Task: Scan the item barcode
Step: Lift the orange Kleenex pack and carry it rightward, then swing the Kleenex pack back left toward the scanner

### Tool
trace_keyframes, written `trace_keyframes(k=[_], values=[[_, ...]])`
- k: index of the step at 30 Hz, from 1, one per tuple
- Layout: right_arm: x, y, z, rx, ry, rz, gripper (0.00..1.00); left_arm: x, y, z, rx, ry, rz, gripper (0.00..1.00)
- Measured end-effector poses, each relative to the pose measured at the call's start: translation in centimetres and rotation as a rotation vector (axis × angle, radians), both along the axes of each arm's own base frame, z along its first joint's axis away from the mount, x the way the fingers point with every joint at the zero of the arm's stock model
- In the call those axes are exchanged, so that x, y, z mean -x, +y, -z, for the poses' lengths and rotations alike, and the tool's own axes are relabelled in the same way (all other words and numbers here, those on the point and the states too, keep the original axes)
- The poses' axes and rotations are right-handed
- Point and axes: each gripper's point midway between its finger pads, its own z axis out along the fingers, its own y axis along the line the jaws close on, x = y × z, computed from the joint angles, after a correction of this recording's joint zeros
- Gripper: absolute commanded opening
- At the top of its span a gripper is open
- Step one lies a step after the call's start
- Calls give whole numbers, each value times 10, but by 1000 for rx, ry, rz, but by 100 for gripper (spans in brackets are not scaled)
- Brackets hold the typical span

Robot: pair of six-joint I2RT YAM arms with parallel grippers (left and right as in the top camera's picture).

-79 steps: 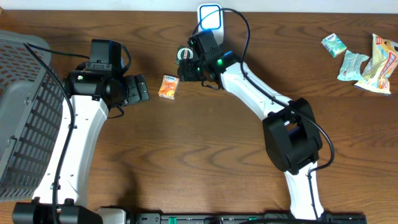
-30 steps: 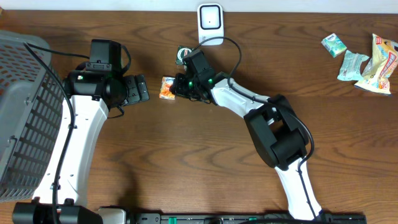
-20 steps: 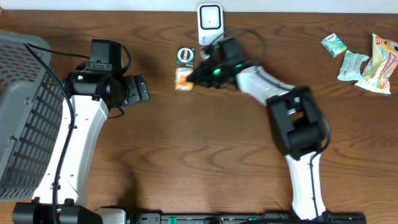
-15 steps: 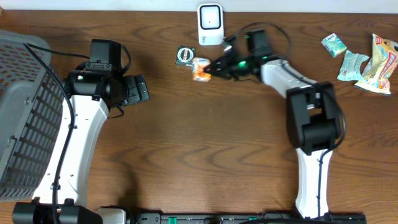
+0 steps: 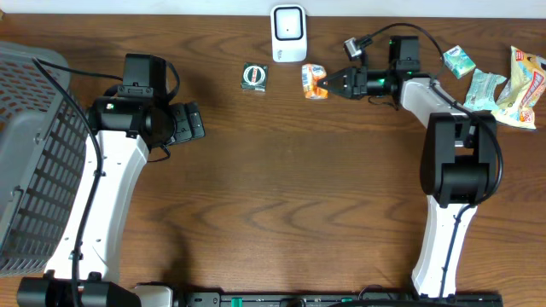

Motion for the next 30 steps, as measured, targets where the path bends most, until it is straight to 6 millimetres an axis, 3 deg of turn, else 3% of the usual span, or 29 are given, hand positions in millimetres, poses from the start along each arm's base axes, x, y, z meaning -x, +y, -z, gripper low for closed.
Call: trace_keyframes(k=[7,11,15,24,30], values=[[-7,-24,-3,-11,-86,35,1,0,0,0,0,0,0,98],[-7,-26,-4,-13,-118,35,1,0,0,0,0,0,0,98],[-5,-18,-4,-15,-141,19,1,0,0,0,0,0,0,98],[9,24,-2,-6,-194,-61,1,0,0,0,0,0,0,98],[8,27,0,9,-199,-58,1,0,0,0,0,0,0,98]])
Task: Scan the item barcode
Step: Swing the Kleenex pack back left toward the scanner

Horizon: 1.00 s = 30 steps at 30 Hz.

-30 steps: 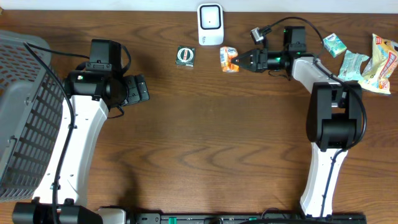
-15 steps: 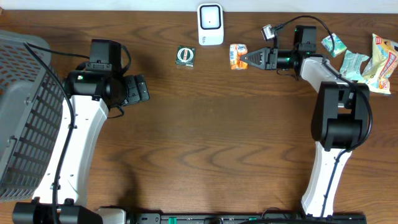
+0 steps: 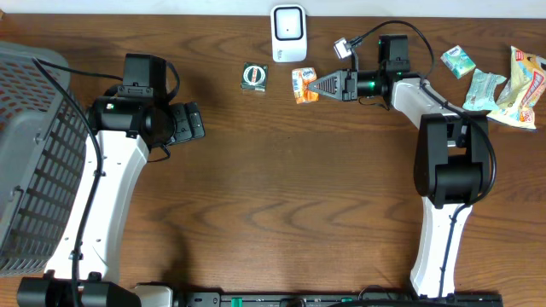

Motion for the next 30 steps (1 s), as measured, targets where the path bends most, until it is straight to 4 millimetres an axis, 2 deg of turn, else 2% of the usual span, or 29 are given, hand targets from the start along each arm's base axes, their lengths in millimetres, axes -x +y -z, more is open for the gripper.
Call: trace_keyframes(k=[11,16,20,24,26,30], values=[[-1,6,6,33,4,14,1,0,0,0,0,0,0,98],[3,34,21,116,9,18,1,0,0,0,0,0,0,98],[7,51,25,145,-12,6,1,0,0,0,0,0,0,98],[1,45,30,171,3,40,1,0,0,0,0,0,0,98],[-2,40,40,230,46,80,2,0,0,0,0,0,0,98],[2,32,69,497,73,176,1,0,0,0,0,0,0,98]])
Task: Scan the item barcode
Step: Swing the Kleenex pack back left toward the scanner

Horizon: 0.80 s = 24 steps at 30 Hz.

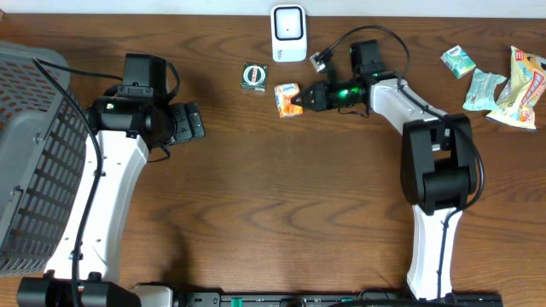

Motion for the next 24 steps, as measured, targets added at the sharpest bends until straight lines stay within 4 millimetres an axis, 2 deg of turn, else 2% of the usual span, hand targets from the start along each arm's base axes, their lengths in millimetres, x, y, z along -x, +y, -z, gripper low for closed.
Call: trace_keyframes(k=[3,5,9,12,16,20,24], values=[[-1,-3,-4,227,-96,41,1,0,0,0,0,-1,0,98],[-9,-9,-22,384,-219,87,1,0,0,0,0,0,0,98],[-38,-29,-83,661,-539,212,1,0,0,0,0,0,0,98],[-56,-40,-111,818,-737,228,1,0,0,0,0,0,0,98],[-75,-41,-107,932,-861,211,1,0,0,0,0,0,0,98],[-94,-38,-97,947,-912,254,1,0,0,0,0,0,0,98],[-100,-31,-108,903,-939,271,1,0,0,0,0,0,0,98]])
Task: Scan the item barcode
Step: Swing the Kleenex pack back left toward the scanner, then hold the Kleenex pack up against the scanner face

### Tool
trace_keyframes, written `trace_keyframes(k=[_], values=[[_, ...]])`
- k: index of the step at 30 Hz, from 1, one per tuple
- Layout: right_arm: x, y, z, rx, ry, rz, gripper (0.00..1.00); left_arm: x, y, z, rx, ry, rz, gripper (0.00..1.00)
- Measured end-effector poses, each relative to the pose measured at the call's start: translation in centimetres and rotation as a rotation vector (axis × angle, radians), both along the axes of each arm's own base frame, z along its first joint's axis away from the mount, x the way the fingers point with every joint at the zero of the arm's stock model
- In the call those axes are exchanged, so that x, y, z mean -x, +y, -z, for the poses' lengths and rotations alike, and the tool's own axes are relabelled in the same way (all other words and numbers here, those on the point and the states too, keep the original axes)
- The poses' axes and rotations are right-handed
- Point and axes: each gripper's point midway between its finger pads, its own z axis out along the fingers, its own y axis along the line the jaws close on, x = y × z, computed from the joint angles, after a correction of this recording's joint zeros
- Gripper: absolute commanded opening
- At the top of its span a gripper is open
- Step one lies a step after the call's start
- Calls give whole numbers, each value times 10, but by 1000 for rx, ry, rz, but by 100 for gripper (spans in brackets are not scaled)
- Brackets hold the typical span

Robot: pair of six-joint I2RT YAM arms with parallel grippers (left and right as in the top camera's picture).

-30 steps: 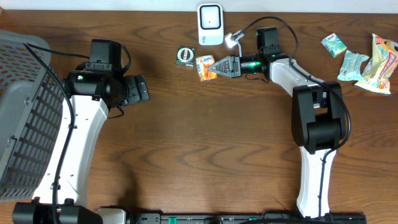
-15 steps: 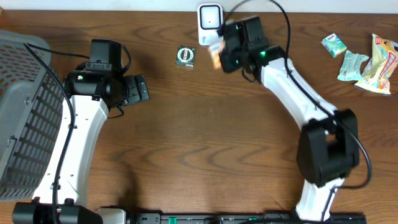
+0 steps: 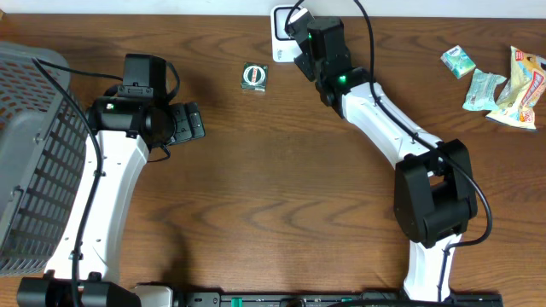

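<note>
The white barcode scanner (image 3: 280, 19) stands at the table's far edge, mostly covered by my right arm. My right gripper (image 3: 297, 36) sits right over the scanner's front, its fingers hidden beneath the wrist. The orange snack packet does not show anywhere in the overhead view. My left gripper (image 3: 196, 122) rests at the left, shut on nothing, well away from the scanner.
A small square black-and-green item (image 3: 253, 76) lies just left of the scanner. A teal packet (image 3: 458, 60), a pale green packet (image 3: 483, 89) and a yellow packet (image 3: 522, 85) lie at the far right. A grey mesh basket (image 3: 34, 153) fills the left edge.
My right gripper, which held the orange packet on the table right of the black-and-green item, is now up over the scanner. The packet has gone from sight. The left arm has not moved.
My right gripper was shut on the orange packet to the right of the scanner. It then stood further left with the packet at each later moment, below the scanner. Now it is over the scanner, and the packet is hidden.
</note>
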Motion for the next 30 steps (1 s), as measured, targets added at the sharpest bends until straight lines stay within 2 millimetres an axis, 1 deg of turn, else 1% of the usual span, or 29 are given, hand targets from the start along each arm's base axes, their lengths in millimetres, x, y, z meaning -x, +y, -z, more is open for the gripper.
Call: trace_keyframes(k=[1,3,4,5,6,7,9,12,13,16,18,20,21,25,30], values=[[-1,2,-3,-6,-1,-7,1,0,0,0,0,0,0,98],[-7,8,-21,-28,-4,-32,1,0,0,0,0,0,0,98],[-14,12,-30,-36,-7,-39,1,0,0,0,0,0,0,98],[-16,13,-33,-38,-6,-42,1,0,0,0,0,0,0,98],[-24,15,-41,-43,-9,-48,1,0,0,0,0,0,0,98],[-29,16,-42,-35,1,-51,1,0,0,0,0,0,0,97],[-39,17,-39,-14,14,-59,1,0,0,0,0,0,0,98],[-53,18,-22,42,20,-61,1,0,0,0,0,0,0,98],[-58,16,-12,87,24,-58,1,0,0,0,0,0,0,98],[-61,9,19,211,51,-59,1,0,0,0,0,0,0,98],[-62,6,32,270,63,-64,1,0,0,0,0,0,0,98],[-63,6,38,313,65,-74,1,0,0,0,0,0,0,98],[-63,8,37,318,57,-78,1,0,0,0,0,0,0,98],[-69,23,22,322,-18,-101,1,0,0,0,0,0,0,98],[-67,35,18,346,-43,-134,1,0,0,0,0,0,0,98]])
